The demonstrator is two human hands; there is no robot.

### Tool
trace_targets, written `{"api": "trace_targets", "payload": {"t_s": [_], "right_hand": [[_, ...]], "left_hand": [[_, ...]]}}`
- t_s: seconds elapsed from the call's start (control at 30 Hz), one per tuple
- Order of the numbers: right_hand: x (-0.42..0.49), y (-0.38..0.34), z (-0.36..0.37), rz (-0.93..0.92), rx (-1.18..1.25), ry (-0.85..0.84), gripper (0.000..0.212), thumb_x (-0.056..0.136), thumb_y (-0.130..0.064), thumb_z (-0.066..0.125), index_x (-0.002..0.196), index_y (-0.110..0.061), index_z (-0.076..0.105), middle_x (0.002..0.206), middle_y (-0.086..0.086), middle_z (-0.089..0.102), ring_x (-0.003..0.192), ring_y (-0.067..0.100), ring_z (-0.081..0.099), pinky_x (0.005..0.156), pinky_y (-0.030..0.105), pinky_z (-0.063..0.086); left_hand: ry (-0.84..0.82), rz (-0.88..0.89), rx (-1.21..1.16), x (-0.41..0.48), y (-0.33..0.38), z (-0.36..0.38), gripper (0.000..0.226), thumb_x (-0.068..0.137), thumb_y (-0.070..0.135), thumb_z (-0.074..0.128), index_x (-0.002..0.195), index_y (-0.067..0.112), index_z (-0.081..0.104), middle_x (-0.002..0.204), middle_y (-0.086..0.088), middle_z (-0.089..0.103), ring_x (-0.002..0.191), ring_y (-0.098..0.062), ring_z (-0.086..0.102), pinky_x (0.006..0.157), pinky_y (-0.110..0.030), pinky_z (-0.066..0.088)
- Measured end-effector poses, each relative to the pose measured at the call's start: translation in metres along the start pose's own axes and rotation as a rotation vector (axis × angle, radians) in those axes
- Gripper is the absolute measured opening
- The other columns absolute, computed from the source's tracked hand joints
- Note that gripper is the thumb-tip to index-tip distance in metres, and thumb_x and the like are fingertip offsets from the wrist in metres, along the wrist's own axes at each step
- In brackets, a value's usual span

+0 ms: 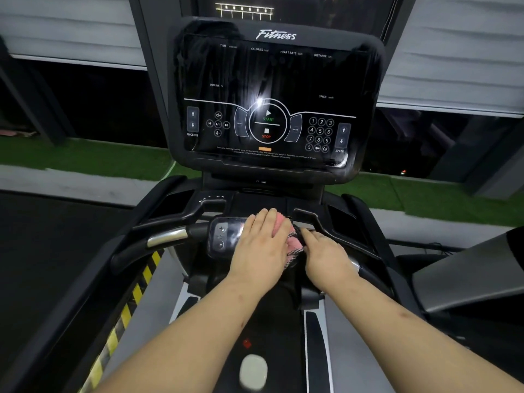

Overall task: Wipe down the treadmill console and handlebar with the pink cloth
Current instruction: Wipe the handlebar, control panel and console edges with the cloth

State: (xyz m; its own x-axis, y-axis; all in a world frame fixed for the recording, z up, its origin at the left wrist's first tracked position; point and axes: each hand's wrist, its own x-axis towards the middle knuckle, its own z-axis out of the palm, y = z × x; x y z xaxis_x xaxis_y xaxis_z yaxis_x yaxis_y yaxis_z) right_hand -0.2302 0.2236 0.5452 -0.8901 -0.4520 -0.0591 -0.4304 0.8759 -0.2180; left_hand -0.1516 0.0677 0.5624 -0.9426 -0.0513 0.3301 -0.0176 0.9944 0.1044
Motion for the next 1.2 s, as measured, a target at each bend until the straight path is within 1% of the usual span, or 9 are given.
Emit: {"api": "trace_targets", "payload": {"t_s": [0.17, 0.33, 0.4, 0.53, 0.67, 0.8, 1.07, 1.13, 1.2], "right_hand": [[0.004, 0.003, -0.003, -0.004, -0.023, -0.021, 0.052, 0.103, -0.024, 0.039, 0.154, -0.029, 0.030, 0.147, 0.002, 0.049, 0.129, 0.028, 0.051, 0.107, 0.048, 0.044], [0.005, 0.003, -0.004, -0.007, -0.027, -0.025, 0.049, 0.104, -0.022, 0.035, 0.153, -0.027, 0.031, 0.144, 0.002, 0.050, 0.126, 0.027, 0.052, 0.104, 0.048, 0.045], [0.005, 0.001, -0.004, 0.001, -0.039, -0.027, 0.049, 0.104, -0.023, 0.035, 0.153, -0.026, 0.031, 0.143, 0.004, 0.050, 0.125, 0.028, 0.052, 0.105, 0.048, 0.044], [0.005, -0.001, -0.005, 0.018, -0.057, -0.041, 0.052, 0.103, -0.021, 0.041, 0.154, -0.025, 0.030, 0.142, 0.007, 0.050, 0.126, 0.030, 0.052, 0.106, 0.049, 0.044], [0.003, -0.005, -0.010, 0.011, -0.052, -0.036, 0.060, 0.099, -0.018, 0.052, 0.155, -0.024, 0.031, 0.144, 0.008, 0.051, 0.128, 0.030, 0.052, 0.106, 0.047, 0.046], [0.003, -0.005, -0.010, 0.019, -0.053, -0.033, 0.059, 0.100, -0.020, 0.049, 0.156, -0.025, 0.030, 0.145, 0.007, 0.050, 0.128, 0.029, 0.052, 0.106, 0.047, 0.046], [0.004, -0.001, -0.007, 0.000, -0.037, -0.019, 0.052, 0.103, -0.021, 0.040, 0.154, -0.026, 0.031, 0.142, 0.006, 0.053, 0.124, 0.028, 0.053, 0.103, 0.046, 0.047], [0.004, -0.002, -0.006, 0.004, -0.030, -0.012, 0.054, 0.102, -0.021, 0.040, 0.155, -0.027, 0.030, 0.143, 0.005, 0.053, 0.126, 0.028, 0.053, 0.103, 0.046, 0.047], [0.004, -0.001, -0.005, 0.010, -0.025, -0.014, 0.057, 0.101, -0.022, 0.042, 0.156, -0.027, 0.028, 0.144, 0.006, 0.052, 0.128, 0.029, 0.052, 0.105, 0.047, 0.046]], "left_hand": [[-0.042, -0.027, 0.117, -0.013, -0.031, -0.009, 0.078, 0.090, 0.032, 0.063, 0.159, 0.022, 0.027, 0.168, -0.012, 0.021, 0.155, -0.028, 0.016, 0.126, -0.048, 0.008], [0.004, -0.172, 0.102, -0.040, -0.061, -0.017, 0.072, 0.083, 0.022, 0.074, 0.149, 0.016, 0.046, 0.153, -0.017, 0.035, 0.139, -0.035, 0.035, 0.109, -0.050, 0.039], [0.009, -0.210, 0.047, -0.039, -0.052, -0.017, 0.071, 0.081, 0.016, 0.077, 0.146, 0.016, 0.047, 0.144, -0.016, 0.034, 0.131, -0.034, 0.038, 0.106, -0.048, 0.043], [0.048, -0.140, -0.106, -0.028, -0.011, -0.011, 0.062, 0.089, 0.006, 0.064, 0.146, 0.020, 0.045, 0.146, -0.010, 0.035, 0.139, -0.031, 0.038, 0.118, -0.040, 0.035], [0.051, -0.080, -0.104, -0.024, 0.020, -0.010, 0.074, 0.076, 0.006, 0.081, 0.145, 0.017, 0.056, 0.151, -0.014, 0.050, 0.142, -0.034, 0.046, 0.114, -0.036, 0.020], [-0.029, -0.002, -0.056, -0.026, 0.002, -0.014, 0.069, 0.097, 0.005, 0.056, 0.160, 0.017, 0.029, 0.167, -0.014, 0.018, 0.155, -0.034, 0.016, 0.124, -0.040, 0.018], [-0.025, -0.191, -0.040, -0.039, -0.032, -0.018, 0.065, 0.104, 0.012, 0.044, 0.163, 0.020, 0.016, 0.169, -0.013, 0.005, 0.155, -0.034, 0.003, 0.126, -0.041, 0.006], [-0.009, -0.193, -0.067, -0.035, -0.017, -0.014, 0.066, 0.102, 0.009, 0.045, 0.162, 0.019, 0.020, 0.169, -0.014, 0.006, 0.156, -0.034, 0.003, 0.125, -0.043, 0.005], [0.005, -0.121, -0.087, -0.030, 0.002, -0.007, 0.064, 0.096, 0.010, 0.056, 0.157, 0.016, 0.038, 0.166, -0.017, 0.022, 0.154, -0.038, 0.019, 0.125, -0.049, 0.020]]}}
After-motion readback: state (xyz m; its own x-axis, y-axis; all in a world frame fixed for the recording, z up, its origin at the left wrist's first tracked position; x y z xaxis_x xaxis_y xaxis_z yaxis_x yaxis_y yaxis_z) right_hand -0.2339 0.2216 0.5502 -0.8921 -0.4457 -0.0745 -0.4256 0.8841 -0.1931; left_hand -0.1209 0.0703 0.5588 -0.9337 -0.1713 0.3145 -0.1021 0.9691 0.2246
